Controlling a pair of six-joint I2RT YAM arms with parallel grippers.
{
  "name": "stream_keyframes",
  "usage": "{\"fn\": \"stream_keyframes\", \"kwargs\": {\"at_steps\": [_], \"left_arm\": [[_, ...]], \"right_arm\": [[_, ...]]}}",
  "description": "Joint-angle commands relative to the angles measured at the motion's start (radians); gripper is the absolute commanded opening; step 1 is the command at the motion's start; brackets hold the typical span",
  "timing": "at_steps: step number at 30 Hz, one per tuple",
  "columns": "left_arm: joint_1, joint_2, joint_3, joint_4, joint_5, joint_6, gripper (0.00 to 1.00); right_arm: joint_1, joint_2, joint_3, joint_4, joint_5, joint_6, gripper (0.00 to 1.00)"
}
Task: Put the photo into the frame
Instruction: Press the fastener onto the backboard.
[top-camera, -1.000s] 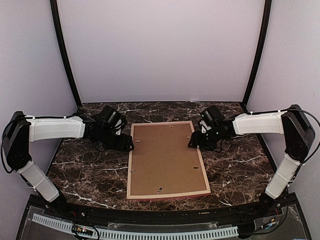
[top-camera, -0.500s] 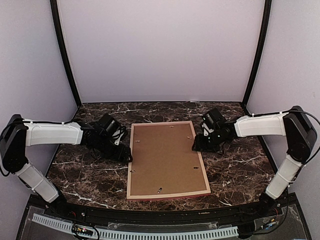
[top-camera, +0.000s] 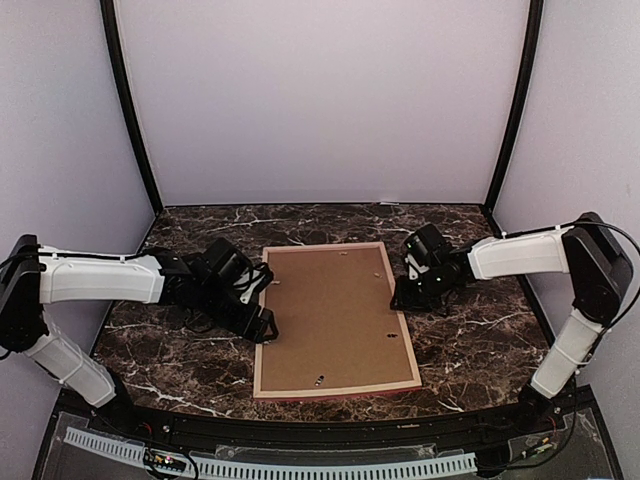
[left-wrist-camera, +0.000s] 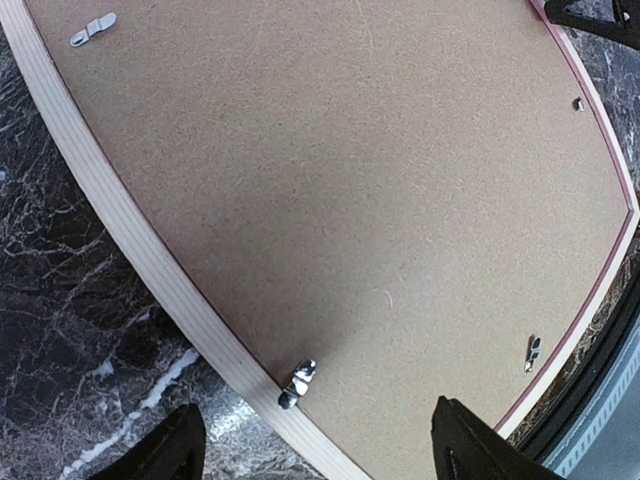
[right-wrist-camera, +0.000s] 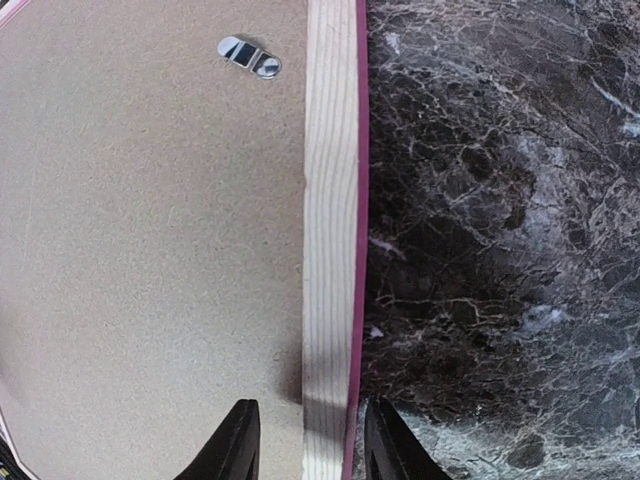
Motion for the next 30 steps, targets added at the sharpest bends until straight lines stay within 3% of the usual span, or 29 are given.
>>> {"fn": "stream_keyframes", "kwargs": {"at_steps": [1, 20, 30], "left_arm": [[-0.016, 0.034, 0.013, 0.009, 0.022, 0.034, 0.81], [-0.055, 0.153, 0.089, 0.021, 0.059, 0.052, 0.81], [-0.062, 0.182, 0.096, 0.011, 0.046, 0.060, 0.81]], "right_arm": [[0.007, 0.015, -0.014, 0.040, -0.014, 0.002, 0.36], [0.007, 0.039, -0.038, 0.064, -0.035, 0.009, 0.20], [0.007, 0.036, -0.041, 0.061, -0.035, 0.010, 0.19]]}}
